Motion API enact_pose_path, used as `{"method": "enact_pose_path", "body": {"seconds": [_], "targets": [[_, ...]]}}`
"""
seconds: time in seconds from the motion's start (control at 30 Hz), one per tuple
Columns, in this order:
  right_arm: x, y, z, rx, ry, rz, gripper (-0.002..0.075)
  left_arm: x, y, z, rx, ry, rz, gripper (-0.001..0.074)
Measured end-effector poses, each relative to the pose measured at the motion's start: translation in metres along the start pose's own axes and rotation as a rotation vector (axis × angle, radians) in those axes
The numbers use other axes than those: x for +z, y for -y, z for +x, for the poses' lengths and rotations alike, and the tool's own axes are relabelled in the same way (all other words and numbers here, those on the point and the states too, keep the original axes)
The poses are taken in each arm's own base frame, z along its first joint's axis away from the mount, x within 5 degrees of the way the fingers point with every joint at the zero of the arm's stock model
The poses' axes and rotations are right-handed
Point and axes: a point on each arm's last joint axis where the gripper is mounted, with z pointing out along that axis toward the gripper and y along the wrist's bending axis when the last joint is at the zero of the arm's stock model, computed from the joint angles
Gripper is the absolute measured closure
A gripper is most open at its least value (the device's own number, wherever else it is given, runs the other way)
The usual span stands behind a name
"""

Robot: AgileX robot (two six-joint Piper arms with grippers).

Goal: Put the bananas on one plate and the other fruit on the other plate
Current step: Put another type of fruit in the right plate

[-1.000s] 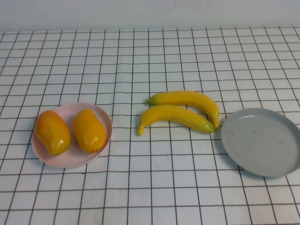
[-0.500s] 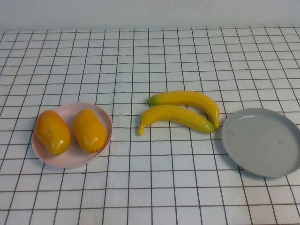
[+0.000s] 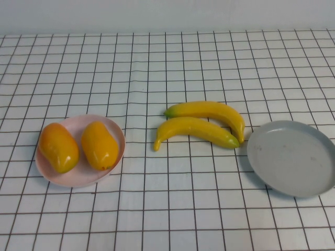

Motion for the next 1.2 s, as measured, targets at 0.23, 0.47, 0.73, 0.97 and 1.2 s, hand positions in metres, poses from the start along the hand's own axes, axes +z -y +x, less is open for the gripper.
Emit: {"method": "enact_pose_path", "body": {"seconds": [0.23, 0.47, 0.73, 0.97, 1.2], "targets": [[0.062, -0.016, -0.050, -0.481, -0.501, -0.128, 0.0742, 0.000, 0.000, 0.000, 0.000, 0.000, 0.000, 0.0738], [0.136, -0.005, -0.077, -0.620, -0.660, -0.209, 0.0719, 0.000, 0.000, 0.000, 0.000, 0.000, 0.000, 0.0738], [0.205, -0.004, -0.064, -0.813, -0.754, -0.293, 0.0301, 0.000, 0.000, 0.000, 0.000, 0.000, 0.000, 0.0738], [0.264, -0.027, -0.026, -1.095, -0.881, -0.341, 0.0223, 0.000, 0.000, 0.000, 0.000, 0.000, 0.000, 0.0738], [0.324, -0.030, 0.004, -1.111, -1.025, -0.269, 0.0236, 0.000, 0.000, 0.000, 0.000, 0.000, 0.000, 0.0738]]}}
